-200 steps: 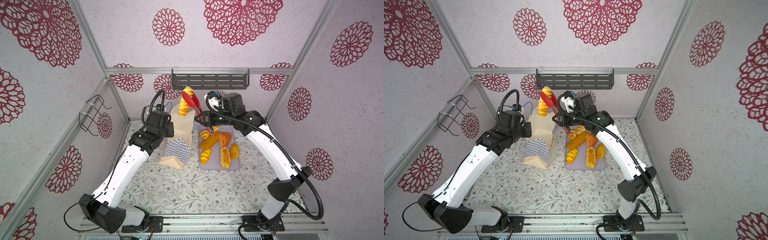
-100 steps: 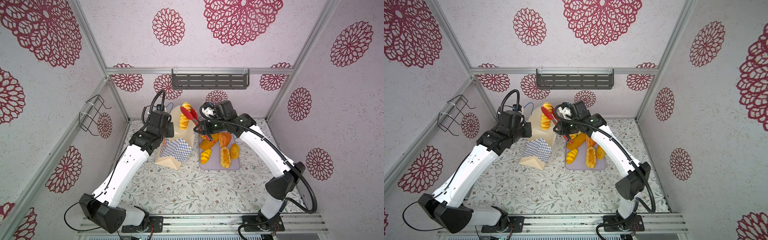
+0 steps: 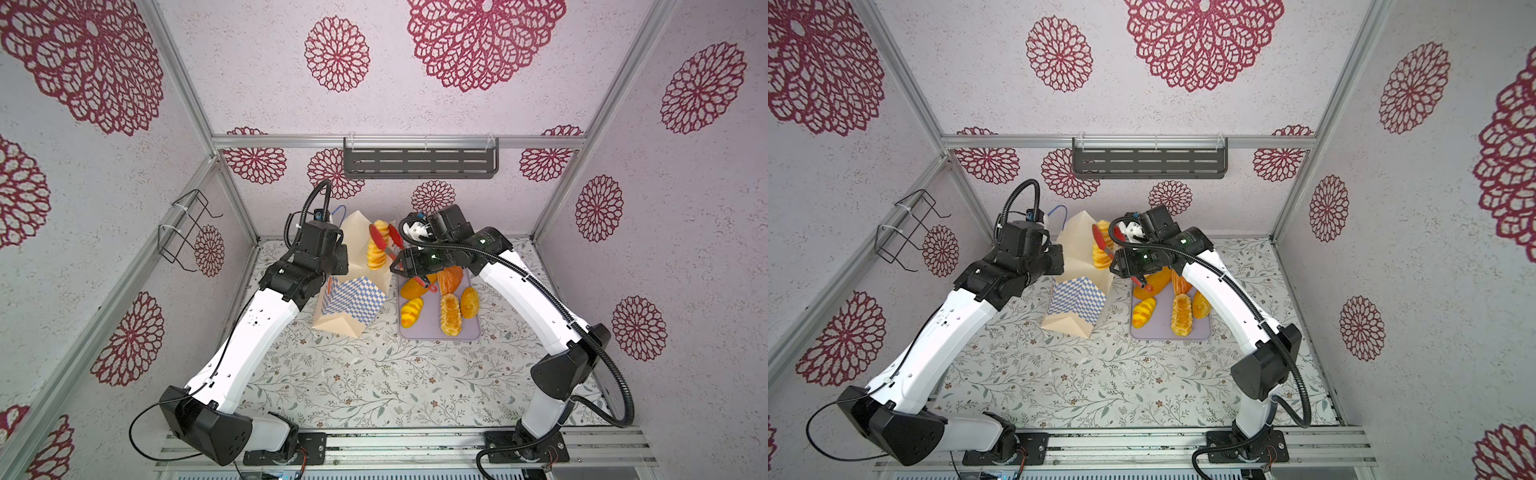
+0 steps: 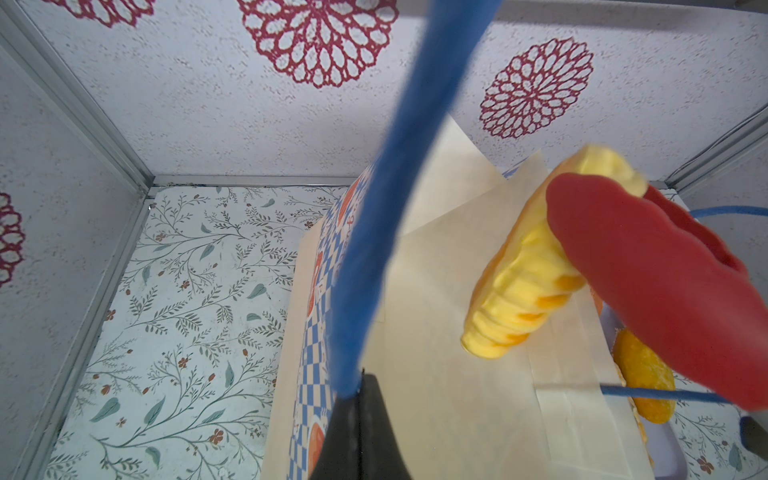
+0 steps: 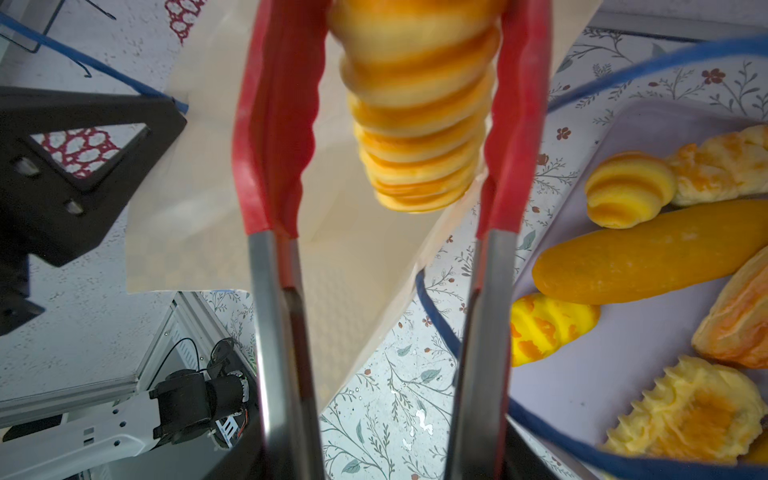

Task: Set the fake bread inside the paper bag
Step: 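Open the tongs to drop the ridged bread into the bag, then move the open tongs back over the tray with the right gripper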

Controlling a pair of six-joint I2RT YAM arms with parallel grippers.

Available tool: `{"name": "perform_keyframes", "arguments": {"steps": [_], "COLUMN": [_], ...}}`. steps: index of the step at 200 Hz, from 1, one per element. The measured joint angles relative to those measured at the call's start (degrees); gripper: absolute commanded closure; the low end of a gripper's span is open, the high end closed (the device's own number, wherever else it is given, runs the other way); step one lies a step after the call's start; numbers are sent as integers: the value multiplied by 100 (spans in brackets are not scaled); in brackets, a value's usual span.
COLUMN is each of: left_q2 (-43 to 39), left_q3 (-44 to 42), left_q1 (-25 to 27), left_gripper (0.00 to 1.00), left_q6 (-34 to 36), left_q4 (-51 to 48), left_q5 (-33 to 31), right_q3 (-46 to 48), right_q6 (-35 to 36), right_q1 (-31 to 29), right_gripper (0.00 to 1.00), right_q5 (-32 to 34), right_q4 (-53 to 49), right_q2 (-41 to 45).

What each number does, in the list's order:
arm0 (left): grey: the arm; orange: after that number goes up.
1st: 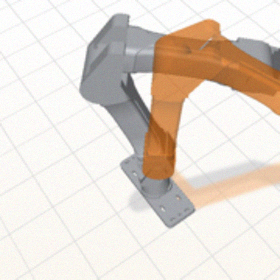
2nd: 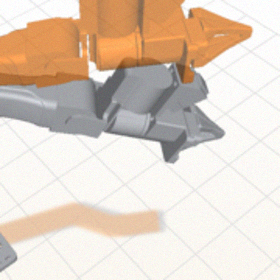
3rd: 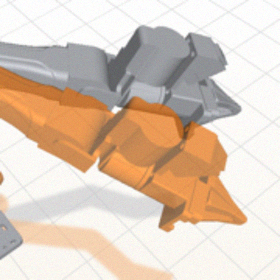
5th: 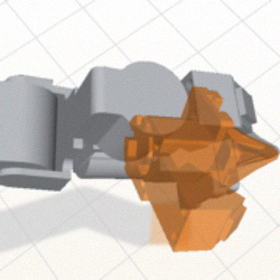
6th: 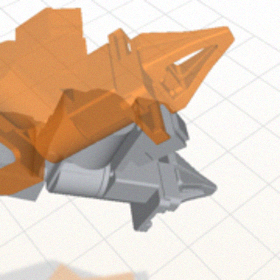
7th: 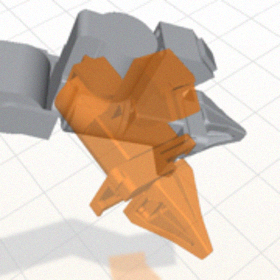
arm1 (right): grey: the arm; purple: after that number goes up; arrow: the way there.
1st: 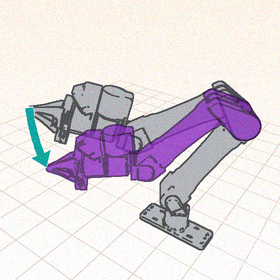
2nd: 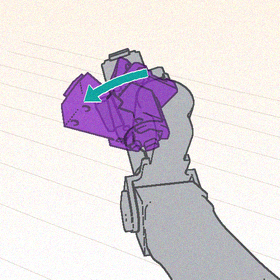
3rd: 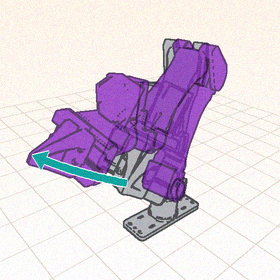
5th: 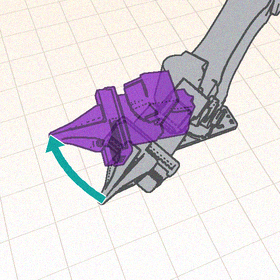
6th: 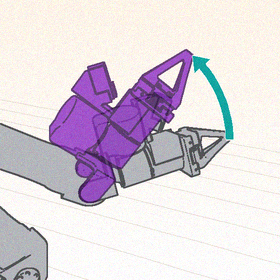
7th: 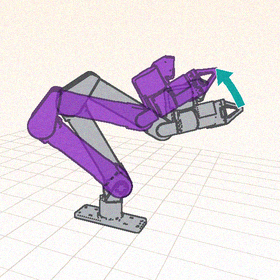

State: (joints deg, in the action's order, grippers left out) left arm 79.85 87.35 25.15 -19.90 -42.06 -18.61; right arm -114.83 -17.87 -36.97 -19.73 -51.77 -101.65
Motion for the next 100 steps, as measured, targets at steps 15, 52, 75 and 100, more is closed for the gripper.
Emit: {"name": "perform_keyframes", "arguments": {"steps": [15, 52, 75, 100], "left_q2": [2, 15, 70, 118], "left_q3": [0, 0, 0, 0], "left_q1": [0, 0, 0, 0], "left_gripper": [100, 100, 100, 100], "left_q6": [0, 0, 0, -2], "left_q4": [0, -7, -17, -20], "left_q5": [0, 2, 2, 4], "right_q3": [0, 0, 0, -13], "right_q6": [11, 20, 15, 4], "right_q1": [0, 0, 0, 20], "right_gripper": [38, 40, 42, 43], "right_q5": [-2, -4, -2, 7], "right_q4": [11, 57, 94, 116], "right_q2": [0, 0, 0, 9]}}
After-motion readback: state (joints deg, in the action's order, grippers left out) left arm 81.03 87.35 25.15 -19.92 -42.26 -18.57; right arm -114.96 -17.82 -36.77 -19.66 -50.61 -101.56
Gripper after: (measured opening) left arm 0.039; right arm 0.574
